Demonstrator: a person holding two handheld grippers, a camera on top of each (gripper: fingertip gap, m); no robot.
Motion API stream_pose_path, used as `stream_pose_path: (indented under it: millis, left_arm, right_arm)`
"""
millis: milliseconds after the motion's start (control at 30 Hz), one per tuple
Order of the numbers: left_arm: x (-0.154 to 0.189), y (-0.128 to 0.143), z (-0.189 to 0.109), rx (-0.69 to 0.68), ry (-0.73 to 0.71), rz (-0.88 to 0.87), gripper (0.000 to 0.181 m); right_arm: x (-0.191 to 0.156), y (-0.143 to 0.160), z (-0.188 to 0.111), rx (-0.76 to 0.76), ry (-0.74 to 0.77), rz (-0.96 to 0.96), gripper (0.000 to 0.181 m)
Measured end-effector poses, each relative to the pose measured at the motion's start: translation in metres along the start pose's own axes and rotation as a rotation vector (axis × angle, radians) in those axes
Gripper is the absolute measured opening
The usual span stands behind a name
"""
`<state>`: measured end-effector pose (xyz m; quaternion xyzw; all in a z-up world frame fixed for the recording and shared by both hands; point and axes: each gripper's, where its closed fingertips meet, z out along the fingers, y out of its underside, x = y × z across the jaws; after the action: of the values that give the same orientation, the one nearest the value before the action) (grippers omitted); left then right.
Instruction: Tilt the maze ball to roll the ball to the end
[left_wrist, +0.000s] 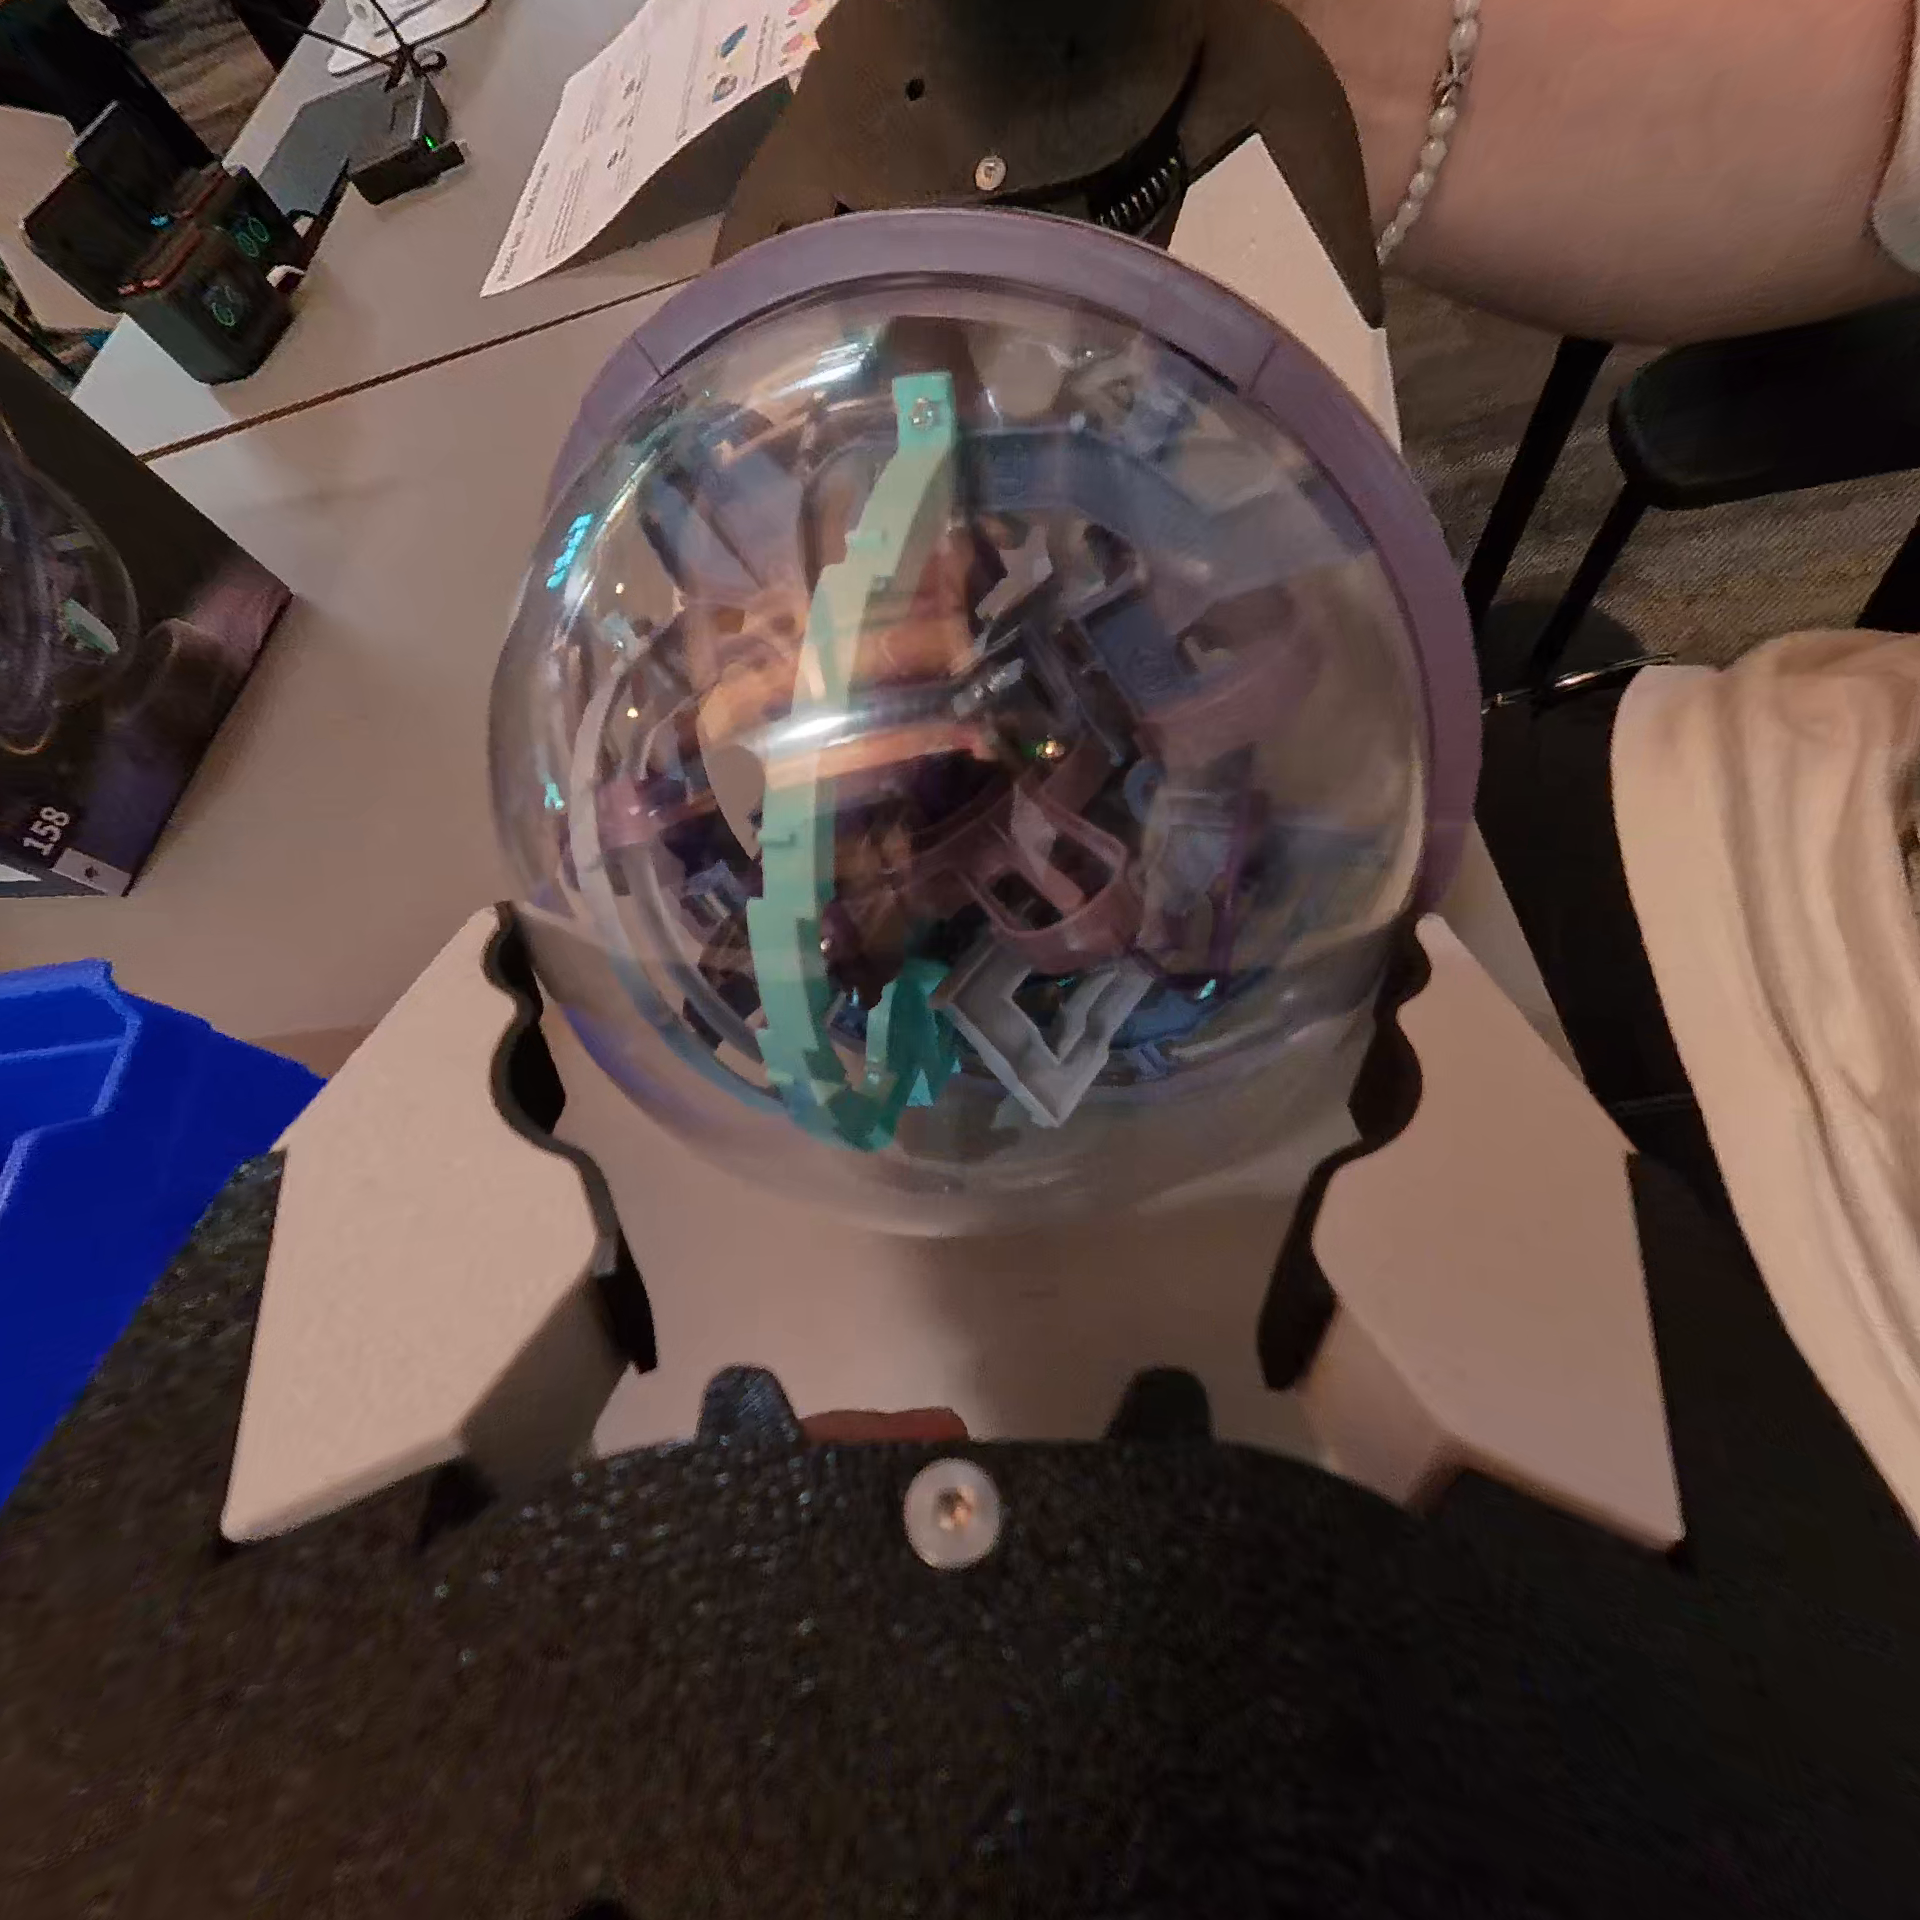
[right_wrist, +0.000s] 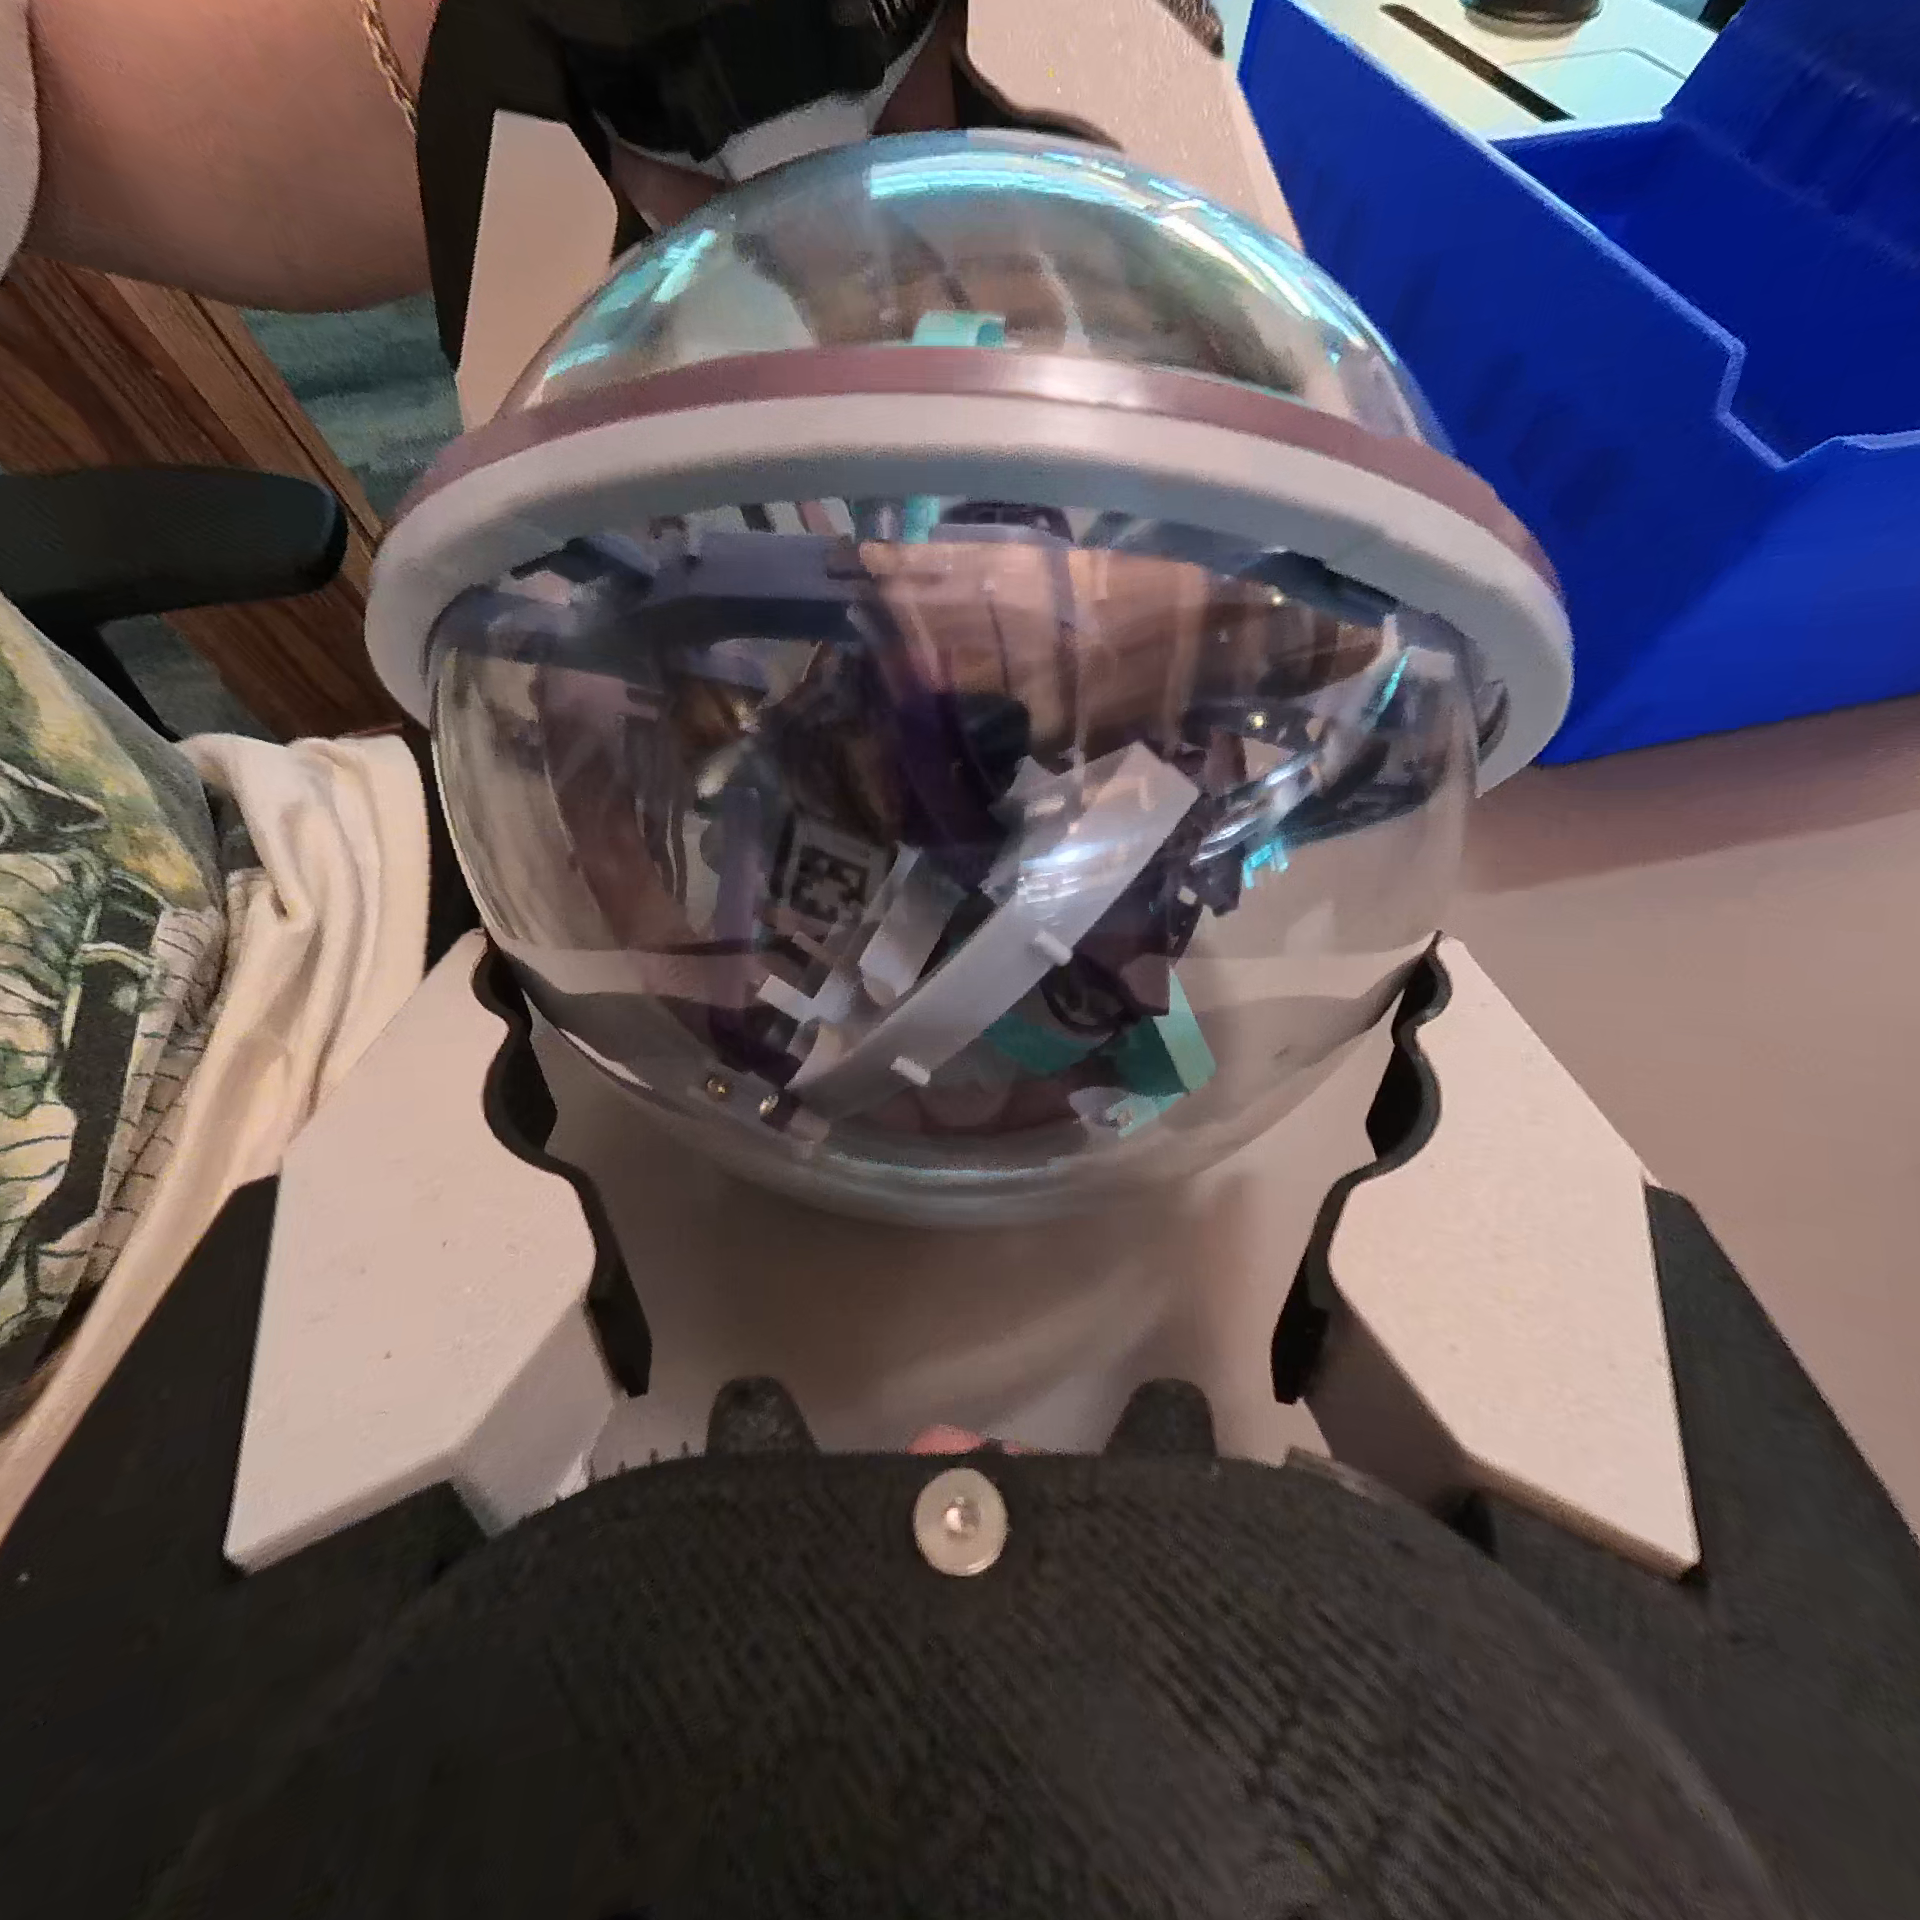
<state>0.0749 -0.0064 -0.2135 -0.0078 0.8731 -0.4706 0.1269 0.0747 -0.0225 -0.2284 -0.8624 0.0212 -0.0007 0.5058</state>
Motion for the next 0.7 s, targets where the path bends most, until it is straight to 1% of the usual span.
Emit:
stream_pose_path:
  millis: [33,267,533,700]
  left_arm:
    - [0.000,0.000,0.000,0.006,0.004,-0.014,0.152]
    - [0.000,0.004,0.001,0.058,0.013,-0.178,0.153]
    - [0.001,0.002,0.002,0.096,-0.021,-0.207,0.153]
    - [0.002,0.001,0.003,0.115,-0.050,-0.179,0.153]
  right_arm:
    - [0.000,-0.002,0.000,0.012,-0.004,0.008,0.158]
    - [0.001,-0.025,-0.006,0.146,-0.017,0.071,0.157]
    - [0.001,-0.025,-0.008,0.130,-0.048,0.058,0.157]
    - [0.000,-0.024,-0.009,0.141,-0.042,0.018,0.157]
